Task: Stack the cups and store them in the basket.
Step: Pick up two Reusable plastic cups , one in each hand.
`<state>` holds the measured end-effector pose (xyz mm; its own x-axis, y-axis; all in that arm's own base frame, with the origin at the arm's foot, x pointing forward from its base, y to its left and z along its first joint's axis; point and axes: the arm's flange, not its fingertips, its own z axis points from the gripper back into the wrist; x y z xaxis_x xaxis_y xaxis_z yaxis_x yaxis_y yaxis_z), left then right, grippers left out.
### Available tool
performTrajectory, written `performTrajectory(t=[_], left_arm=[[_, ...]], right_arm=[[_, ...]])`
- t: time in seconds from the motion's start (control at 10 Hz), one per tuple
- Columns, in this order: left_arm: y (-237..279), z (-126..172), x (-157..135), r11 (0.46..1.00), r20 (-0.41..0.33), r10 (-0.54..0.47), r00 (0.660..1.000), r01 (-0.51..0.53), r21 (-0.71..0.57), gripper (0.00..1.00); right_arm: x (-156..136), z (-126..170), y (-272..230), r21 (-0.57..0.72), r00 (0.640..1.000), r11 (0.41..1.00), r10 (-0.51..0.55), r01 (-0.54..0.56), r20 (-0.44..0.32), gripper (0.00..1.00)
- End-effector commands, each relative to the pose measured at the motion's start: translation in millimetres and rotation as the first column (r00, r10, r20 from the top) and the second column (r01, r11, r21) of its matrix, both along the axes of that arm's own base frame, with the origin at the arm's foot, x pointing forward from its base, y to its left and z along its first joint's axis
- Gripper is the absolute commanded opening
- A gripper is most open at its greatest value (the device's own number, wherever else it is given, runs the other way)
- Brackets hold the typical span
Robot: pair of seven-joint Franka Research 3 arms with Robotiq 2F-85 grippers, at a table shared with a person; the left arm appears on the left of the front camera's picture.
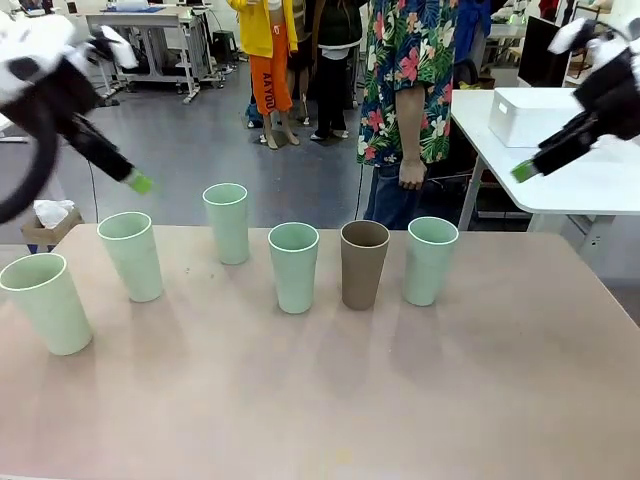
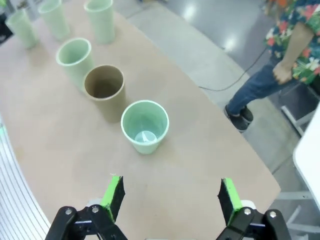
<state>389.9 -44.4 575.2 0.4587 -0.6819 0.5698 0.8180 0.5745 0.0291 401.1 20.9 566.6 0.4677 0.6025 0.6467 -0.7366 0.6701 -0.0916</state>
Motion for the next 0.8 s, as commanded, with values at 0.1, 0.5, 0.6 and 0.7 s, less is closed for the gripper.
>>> performTrajectory(t=[0.1, 0.5, 0.6, 0.7], left_arm=[[77, 10, 11, 0.984, -0.009, -0.132, 0.991, 0.130, -0.124, 1.00], [142, 18, -6, 0.946, 0.128, -0.203, 0.971, 0.228, -0.231, 1.00], [152, 15, -4, 0.936, 0.153, -0.212, 0.965, 0.246, -0.251, 1.00], [158, 9, -2, 0.929, 0.160, -0.217, 0.963, 0.254, -0.270, 1.00]], right_arm=[[-1, 2, -63, 0.085, 0.992, 0.989, 0.118, -0.121, 0.032, 1.00], [-11, -5, -125, 0.222, 0.986, 0.964, 0.127, -0.148, 0.107, 1.00], [-11, -8, -133, 0.246, 0.984, 0.957, 0.130, -0.157, 0.124, 1.00], [-11, -12, -138, 0.259, 0.981, 0.952, 0.133, -0.166, 0.138, 1.00]])
